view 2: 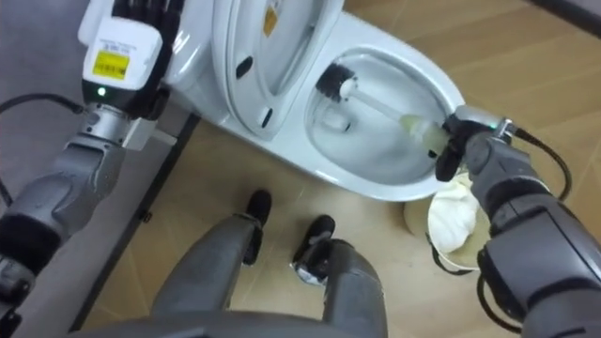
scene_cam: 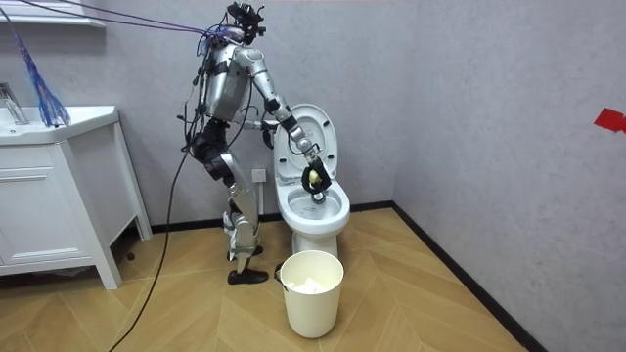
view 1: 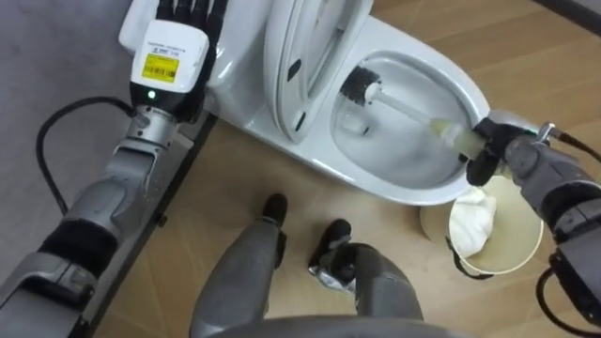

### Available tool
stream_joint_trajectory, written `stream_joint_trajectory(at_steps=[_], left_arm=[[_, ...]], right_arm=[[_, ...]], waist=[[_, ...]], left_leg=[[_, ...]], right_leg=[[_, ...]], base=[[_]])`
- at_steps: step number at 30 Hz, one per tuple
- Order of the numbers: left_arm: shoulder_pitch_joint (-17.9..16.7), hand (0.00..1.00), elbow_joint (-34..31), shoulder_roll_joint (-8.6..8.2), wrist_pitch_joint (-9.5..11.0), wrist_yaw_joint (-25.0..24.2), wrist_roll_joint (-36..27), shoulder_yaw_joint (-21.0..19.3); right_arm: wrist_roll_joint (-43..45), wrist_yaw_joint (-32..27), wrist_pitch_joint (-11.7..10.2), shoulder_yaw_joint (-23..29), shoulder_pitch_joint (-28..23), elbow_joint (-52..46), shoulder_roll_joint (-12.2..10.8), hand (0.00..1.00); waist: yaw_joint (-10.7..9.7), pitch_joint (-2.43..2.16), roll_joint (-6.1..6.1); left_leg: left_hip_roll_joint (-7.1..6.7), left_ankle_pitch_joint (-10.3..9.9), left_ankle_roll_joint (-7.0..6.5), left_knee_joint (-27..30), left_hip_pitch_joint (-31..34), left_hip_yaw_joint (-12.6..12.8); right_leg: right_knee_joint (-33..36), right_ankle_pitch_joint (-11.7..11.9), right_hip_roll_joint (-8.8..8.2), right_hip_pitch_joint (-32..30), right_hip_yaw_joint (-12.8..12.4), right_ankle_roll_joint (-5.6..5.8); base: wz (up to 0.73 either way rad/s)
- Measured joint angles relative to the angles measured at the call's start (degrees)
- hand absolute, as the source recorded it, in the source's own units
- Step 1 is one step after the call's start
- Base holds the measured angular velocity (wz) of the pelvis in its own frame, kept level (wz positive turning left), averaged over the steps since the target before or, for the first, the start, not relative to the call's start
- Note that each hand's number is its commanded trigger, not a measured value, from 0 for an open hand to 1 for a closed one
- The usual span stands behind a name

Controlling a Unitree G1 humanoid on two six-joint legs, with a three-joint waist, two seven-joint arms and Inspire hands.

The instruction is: Brush toilet

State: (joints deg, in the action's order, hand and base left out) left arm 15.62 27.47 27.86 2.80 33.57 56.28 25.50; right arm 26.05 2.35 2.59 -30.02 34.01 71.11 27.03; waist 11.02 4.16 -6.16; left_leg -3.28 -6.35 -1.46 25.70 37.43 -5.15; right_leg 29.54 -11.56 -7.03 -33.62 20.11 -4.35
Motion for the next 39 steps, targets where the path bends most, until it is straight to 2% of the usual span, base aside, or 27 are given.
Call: stream_joint_trajectory(at_steps=[4,8,11,13,17,19,21,23,26,30,33,36,39], left_arm=[[0.8,0.00,-0.5,0.14,0.1,0.0,-0.1,0.5],[0.9,0.00,-1.5,0.14,0.2,0.4,-0.4,0.7],[1.0,0.00,-1.5,0.13,-0.1,0.9,-0.6,1.6],[1.0,0.00,-1.8,0.04,-0.1,1.5,-0.6,1.7],[0.9,0.00,-2.1,-0.52,-0.4,2.3,-0.6,2.3],[0.8,0.00,-1.8,-1.59,-1.0,2.5,-0.7,2.6],[0.4,0.00,-1.6,-2.24,-1.8,2.6,-0.9,2.7],[0.0,0.00,-1.6,-2.31,-2.1,3.2,-2.6,2.7],[-0.8,0.00,-0.8,-3.30,-3.3,4.0,-4.5,2.9],[-2.8,0.00,0.7,-4.34,-5.3,6.8,-6.7,2.7],[-4.0,0.00,1.1,-4.79,-7.0,7.5,-8.6,2.6],[-4.7,0.00,1.9,-5.22,-8.5,7.9,-9.4,2.6],[-5.6,0.00,2.1,-5.21,-9.6,8.8,-9.6,2.6]], right_arm=[[1.7,-0.4,0.6,-0.4,0.8,0.0,0.9,1.00],[3.1,-0.4,1.2,-0.4,0.8,-0.1,1.7,1.00],[2.9,-1.0,1.4,-2.9,0.4,-0.2,2.4,1.00],[3.6,-1.1,2.5,-4.3,0.1,-0.6,2.5,1.00],[8.5,-0.9,3.5,-7.6,-1.4,-0.8,1.9,1.00],[10.0,-1.5,5.6,-8.1,-3.5,-1.7,1.4,1.00],[10.0,-2.3,6.6,-8.1,-4.9,-2.8,1.5,1.00],[10.1,-2.6,7.6,-8.0,-6.1,-5.0,1.6,1.00],[10.7,-3.7,8.9,-8.0,-8.7,-7.1,1.1,1.00],[15.0,-5.7,11.2,-5.6,-11.9,-10.4,-1.1,1.00],[17.2,-6.8,12.5,-4.3,-15.0,-13.1,-2.6,1.00],[17.3,-8.3,12.8,-4.2,-17.8,-14.5,-2.5,1.00],[17.3,-9.3,13.0,-4.3,-18.9,-15.1,-2.5,1.00]], waist=[[0.2,0.35,0.00],[0.5,0.38,0.32],[0.4,0.37,1.71],[0.5,0.32,2.61],[0.7,0.30,4.61],[0.7,0.16,6.29],[0.7,-0.10,7.09],[0.6,-0.39,7.55],[0.0,-0.94,8.36],[-2.1,-1.61,9.28],[-3.6,-1.70,9.29],[-4.6,-1.82,9.27],[-4.4,-1.84,9.22]], left_leg=[[-0.41,0.0,-0.01,0.3,0.8,-0.5],[-0.48,0.0,-0.04,0.8,2.0,-0.6],[-0.65,0.0,-0.07,1.2,2.4,-1.3],[-0.57,0.0,-0.06,1.7,3.6,-1.4],[-0.77,0.0,-0.06,2.1,5.0,-1.4],[-0.86,0.0,-0.10,2.4,5.1,-1.3],[-0.73,0.0,-0.18,2.3,5.3,-1.0],[-0.62,0.0,-0.15,1.8,5.5,-1.0],[-0.48,0.1,-0.04,1.7,5.2,-0.8],[-0.35,0.1,-0.07,1.5,4.7,0.6],[-0.18,0.1,-0.07,0.3,3.3,1.0],[-0.04,0.1,-0.06,-0.4,2.1,1.4],[0.66,0.1,-0.09,-0.9,1.4,3.4]], right_leg=[[0.2,-0.1,-0.29,-0.9,0.0,0.17],[0.6,-0.2,-0.57,-1.9,0.6,0.09],[0.5,-0.4,-0.71,-1.8,1.3,0.17],[0.4,-0.4,-0.66,-2.7,1.6,0.10],[1.0,-0.4,-0.87,-3.9,1.9,0.03],[1.3,-0.5,-0.88,-4.0,1.9,0.10],[1.1,-0.5,-0.88,-4.1,1.9,0.13],[0.9,-0.5,-0.77,-4.4,1.8,0.10],[0.6,-0.4,-0.63,-4.3,1.8,0.00],[0.4,-0.4,-0.30,-4.2,0.8,-0.01],[0.0,-0.5,-0.09,-3.1,0.3,0.00],[-0.5,-0.6,0.37,-2.3,-0.7,0.17],[-0.8,0.0,0.92,-2.5,-2.4,0.21]], base=[[0.03],[0.02],[0.11],[0.02],[0.05],[0.00],[0.00],[0.00],[-0.02],[-0.08],[-0.03],[-0.08],[-0.25]])
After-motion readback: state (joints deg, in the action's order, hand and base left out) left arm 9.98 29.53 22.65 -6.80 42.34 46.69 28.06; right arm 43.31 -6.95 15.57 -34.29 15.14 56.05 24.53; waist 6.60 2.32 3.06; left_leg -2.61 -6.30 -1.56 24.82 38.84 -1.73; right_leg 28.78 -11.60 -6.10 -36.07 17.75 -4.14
